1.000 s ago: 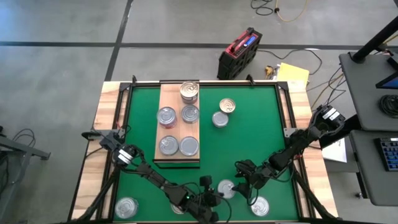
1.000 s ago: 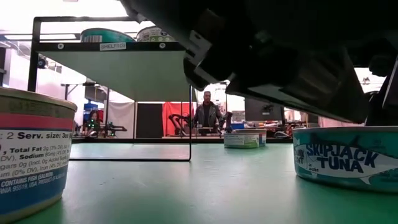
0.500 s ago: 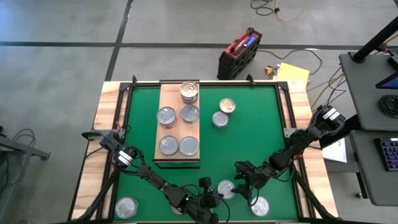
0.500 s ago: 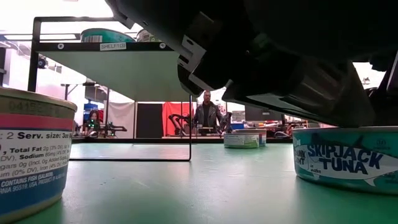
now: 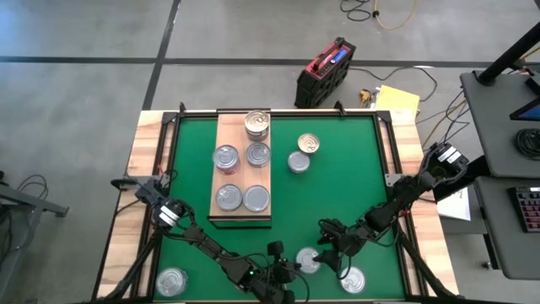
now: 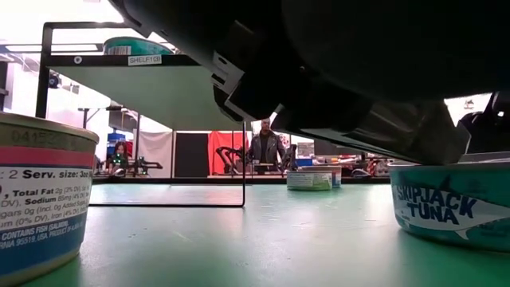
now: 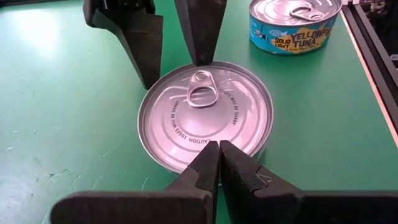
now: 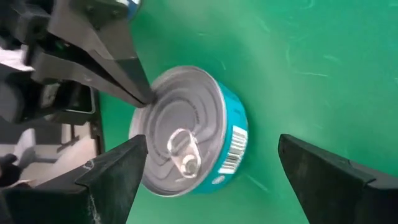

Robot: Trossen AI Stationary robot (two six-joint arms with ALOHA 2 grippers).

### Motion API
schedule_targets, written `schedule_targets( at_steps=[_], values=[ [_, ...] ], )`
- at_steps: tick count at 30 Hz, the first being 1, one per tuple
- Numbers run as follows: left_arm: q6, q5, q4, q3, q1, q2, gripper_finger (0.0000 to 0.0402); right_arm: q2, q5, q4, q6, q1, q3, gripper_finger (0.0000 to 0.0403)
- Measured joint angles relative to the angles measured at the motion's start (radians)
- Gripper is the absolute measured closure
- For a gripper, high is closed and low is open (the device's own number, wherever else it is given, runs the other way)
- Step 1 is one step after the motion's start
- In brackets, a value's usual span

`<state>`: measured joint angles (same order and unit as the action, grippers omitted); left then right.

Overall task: Stack canned seafood by type on shelf
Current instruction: Stack the green and blue tuna can on top of the green and blue tuna can on the shelf

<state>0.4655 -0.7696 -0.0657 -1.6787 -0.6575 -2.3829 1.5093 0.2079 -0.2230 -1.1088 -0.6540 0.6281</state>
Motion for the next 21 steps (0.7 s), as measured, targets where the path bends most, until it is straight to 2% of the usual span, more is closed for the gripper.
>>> schedule_targets(
  at_steps=[21],
  values=[
    [0.043,-0.002,-0.002,0.004,-0.001,-0.001,0.0402,0.000,-0.059,-0.042,-0.115,0.000,0.000,0.0049]
  ],
)
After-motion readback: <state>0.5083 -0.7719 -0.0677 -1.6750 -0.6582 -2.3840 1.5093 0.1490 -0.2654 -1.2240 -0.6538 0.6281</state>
